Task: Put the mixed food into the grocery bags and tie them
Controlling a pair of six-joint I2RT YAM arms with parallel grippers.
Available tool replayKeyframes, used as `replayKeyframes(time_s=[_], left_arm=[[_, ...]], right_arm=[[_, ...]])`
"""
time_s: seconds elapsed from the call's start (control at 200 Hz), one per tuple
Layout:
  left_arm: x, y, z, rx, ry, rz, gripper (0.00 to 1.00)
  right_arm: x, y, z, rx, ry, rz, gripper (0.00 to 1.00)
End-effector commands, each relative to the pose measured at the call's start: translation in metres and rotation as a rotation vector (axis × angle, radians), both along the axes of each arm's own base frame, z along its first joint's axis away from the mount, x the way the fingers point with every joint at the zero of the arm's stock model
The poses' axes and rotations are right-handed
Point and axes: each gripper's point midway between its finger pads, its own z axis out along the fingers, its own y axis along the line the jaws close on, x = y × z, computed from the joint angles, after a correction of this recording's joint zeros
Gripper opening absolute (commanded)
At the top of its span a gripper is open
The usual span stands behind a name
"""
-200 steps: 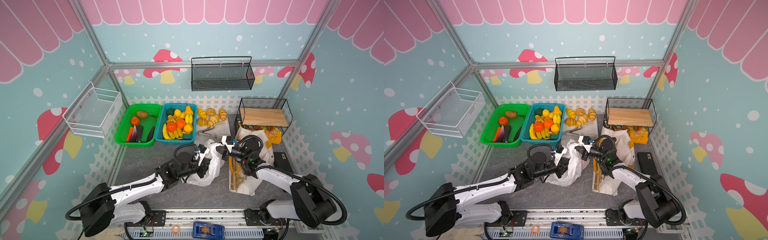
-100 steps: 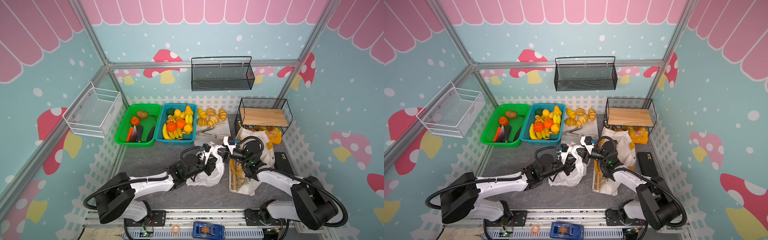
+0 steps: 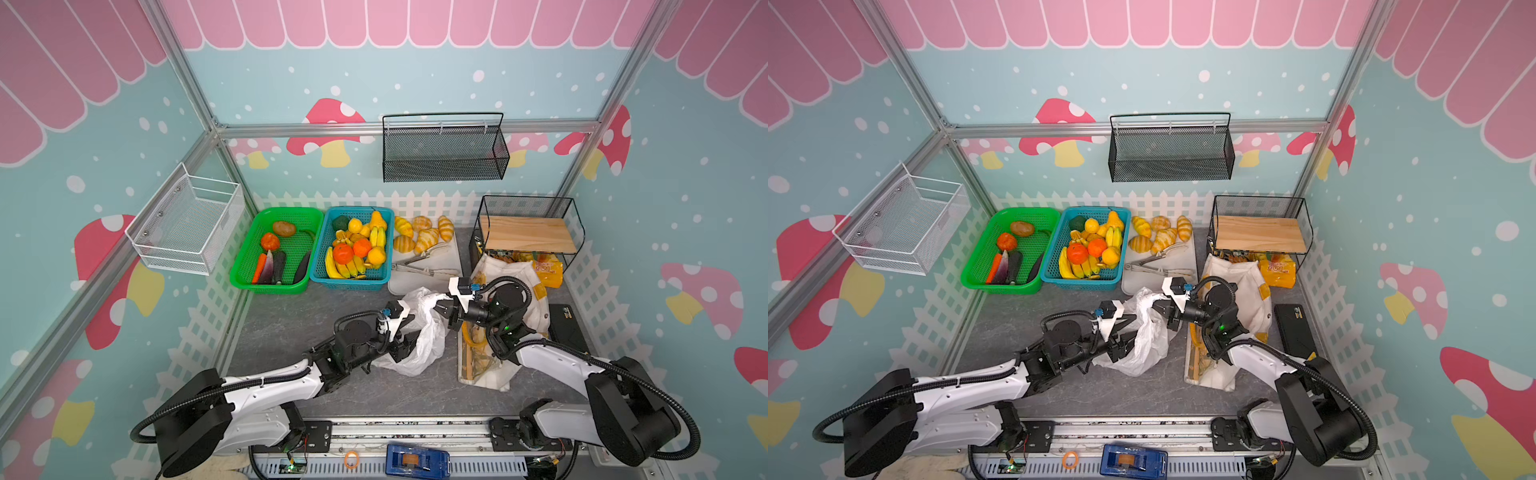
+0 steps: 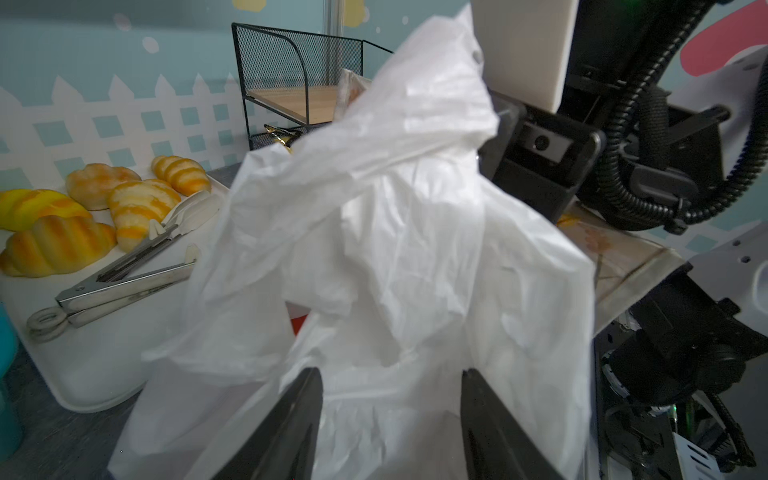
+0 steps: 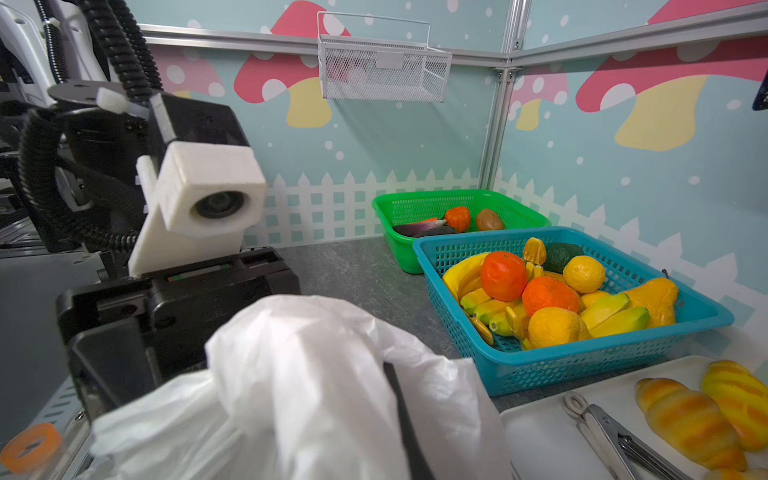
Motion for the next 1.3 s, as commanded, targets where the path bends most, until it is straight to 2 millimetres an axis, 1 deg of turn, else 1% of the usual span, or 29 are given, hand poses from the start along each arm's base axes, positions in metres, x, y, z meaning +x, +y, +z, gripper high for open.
replayKeyframes(time_s=[0.0,0.145,0.25,0.31,0.36,0.455,0.595,0.645,0.705,0.791,0.951,1.121,1.291], left_arm=[[0.004,0.016,0.009,0.009,-0.054,0.036,0.53],[0.013,0.031,0.025,-0.003,-0.082,0.063,0.42],[0.020,0.038,0.034,-0.004,-0.103,0.085,0.34],[0.022,0.037,0.037,0.009,-0.111,0.078,0.30],[0.021,0.032,0.036,0.037,-0.116,0.042,0.29],[0.019,0.021,0.034,0.084,-0.132,-0.020,0.29],[0.023,0.009,0.037,0.092,-0.150,-0.058,0.28],[0.024,0.005,0.035,0.102,-0.150,-0.073,0.28],[0.025,0.001,0.029,0.135,-0.145,-0.094,0.28],[0.026,0.000,0.021,0.175,-0.145,-0.107,0.30],[0.026,-0.001,0.018,0.189,-0.151,-0.127,0.36],[0.024,-0.005,0.019,0.186,-0.158,-0.163,0.38],[0.028,-0.008,0.023,0.169,-0.163,-0.155,0.38]], right_arm=[[-0.005,-0.001,-0.002,-0.006,-0.016,0.027,0.00],[-0.006,-0.001,-0.001,-0.005,-0.021,0.032,0.00],[-0.005,0.000,-0.001,-0.007,-0.020,0.032,0.00],[-0.006,0.000,0.000,-0.007,-0.020,0.033,0.00],[-0.006,0.000,0.000,-0.006,-0.021,0.035,0.00],[-0.006,0.000,-0.002,-0.009,-0.012,0.036,0.00],[-0.006,0.000,-0.001,-0.010,-0.015,0.036,0.00],[-0.006,0.000,-0.002,-0.011,-0.012,0.036,0.00],[-0.006,0.000,-0.002,-0.012,-0.012,0.036,0.00],[-0.006,-0.001,-0.002,-0.014,-0.015,0.032,0.00],[-0.005,0.000,-0.002,-0.016,-0.015,0.034,0.00],[-0.005,0.000,-0.002,-0.016,-0.016,0.034,0.00],[-0.005,0.000,-0.003,-0.017,-0.015,0.036,0.00]])
